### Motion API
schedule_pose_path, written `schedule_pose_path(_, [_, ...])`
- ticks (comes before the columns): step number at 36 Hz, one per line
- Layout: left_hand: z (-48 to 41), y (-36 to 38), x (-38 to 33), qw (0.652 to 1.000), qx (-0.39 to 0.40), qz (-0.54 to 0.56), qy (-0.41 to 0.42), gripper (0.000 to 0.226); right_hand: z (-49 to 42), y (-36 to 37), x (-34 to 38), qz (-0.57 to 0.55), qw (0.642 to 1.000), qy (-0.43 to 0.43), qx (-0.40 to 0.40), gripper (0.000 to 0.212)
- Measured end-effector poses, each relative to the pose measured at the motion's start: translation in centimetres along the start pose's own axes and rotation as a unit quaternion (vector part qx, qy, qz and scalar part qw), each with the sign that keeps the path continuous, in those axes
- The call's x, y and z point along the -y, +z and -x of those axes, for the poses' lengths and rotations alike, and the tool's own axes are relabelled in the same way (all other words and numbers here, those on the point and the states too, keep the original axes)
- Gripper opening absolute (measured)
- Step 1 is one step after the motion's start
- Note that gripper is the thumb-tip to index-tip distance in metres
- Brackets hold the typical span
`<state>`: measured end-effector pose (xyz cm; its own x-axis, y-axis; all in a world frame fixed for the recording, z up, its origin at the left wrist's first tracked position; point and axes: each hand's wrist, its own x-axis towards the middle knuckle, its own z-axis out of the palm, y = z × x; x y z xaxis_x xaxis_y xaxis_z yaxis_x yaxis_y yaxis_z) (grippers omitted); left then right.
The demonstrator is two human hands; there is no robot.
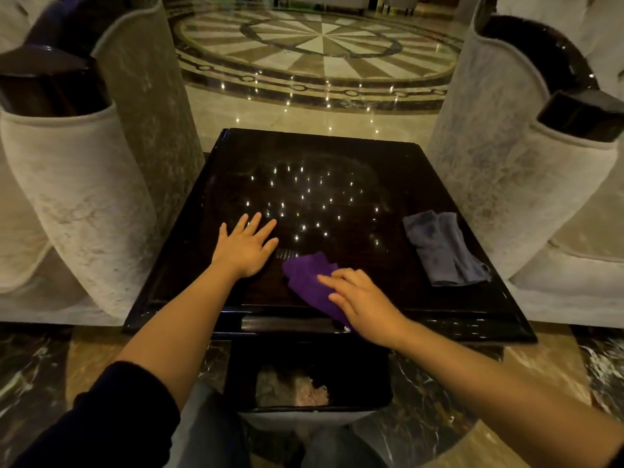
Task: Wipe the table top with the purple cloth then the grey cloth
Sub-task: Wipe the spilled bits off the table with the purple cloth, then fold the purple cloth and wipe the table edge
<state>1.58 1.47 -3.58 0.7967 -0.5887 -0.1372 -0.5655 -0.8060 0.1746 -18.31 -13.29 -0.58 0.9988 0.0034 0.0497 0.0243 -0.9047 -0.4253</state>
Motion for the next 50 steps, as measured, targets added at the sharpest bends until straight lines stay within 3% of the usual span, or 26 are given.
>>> schedule_pose_path(9, [0.1,-0.4,-0.4,1.0,-0.003,0.003,-0.002,0.053,2.4,2.3,2.9,-0.043,0.994,-0.097,0.036,0.035])
schedule_pose_path(15, [1.2,-1.7,-1.2,0.999,-0.03,-0.023,0.001,0.047,2.2,1.6,3.4,-0.048,0.99,-0.107,0.076,0.033])
schedule_pose_path(20, [3.7,-4.4,-2.8,0.974,-0.069,0.211,0.035,0.034,1.4,-0.8,3.1,-0.005,0.993,-0.104,0.055,0.033])
schedule_pose_path(24, [7.1,-6.8,-4.1,0.921,0.076,0.363,0.115,0.033,1.3,-2.5,2.8,0.014,0.995,-0.097,0.029,0.033])
schedule_pose_path(26, [8.7,-7.6,-4.4,0.916,0.167,0.337,0.143,0.046,1.2,-3.2,2.8,0.016,0.995,-0.095,0.026,0.033])
schedule_pose_path(28, [10.0,-7.9,-4.7,0.931,0.198,0.254,0.17,0.057,1.2,-3.7,2.9,0.011,0.995,-0.094,0.03,0.033])
schedule_pose_path(30, [10.9,-8.1,-5.1,0.95,0.18,0.171,0.188,0.057,1.1,-4.1,2.9,0.007,0.995,-0.092,0.031,0.033])
schedule_pose_path(33, [11.6,-8.0,-5.9,0.964,0.147,0.099,0.2,0.039,1.2,-4.7,3.1,-0.025,0.995,-0.091,0.027,0.032])
schedule_pose_path(42, [12.8,-9.0,-7.4,0.964,0.077,0.176,0.186,0.005,1.5,-6.8,2.7,-0.087,0.994,-0.057,0.03,0.037])
schedule_pose_path(46, [13.6,-9.4,-7.5,0.958,0.062,0.207,0.19,0.01,1.7,-7.6,1.7,-0.128,0.989,-0.017,0.076,0.053])
schedule_pose_path(50, [13.8,-10.3,-6.4,0.955,0.034,0.24,0.173,0.007,1.1,-8.8,0.8,-0.106,0.985,-0.02,0.134,0.031])
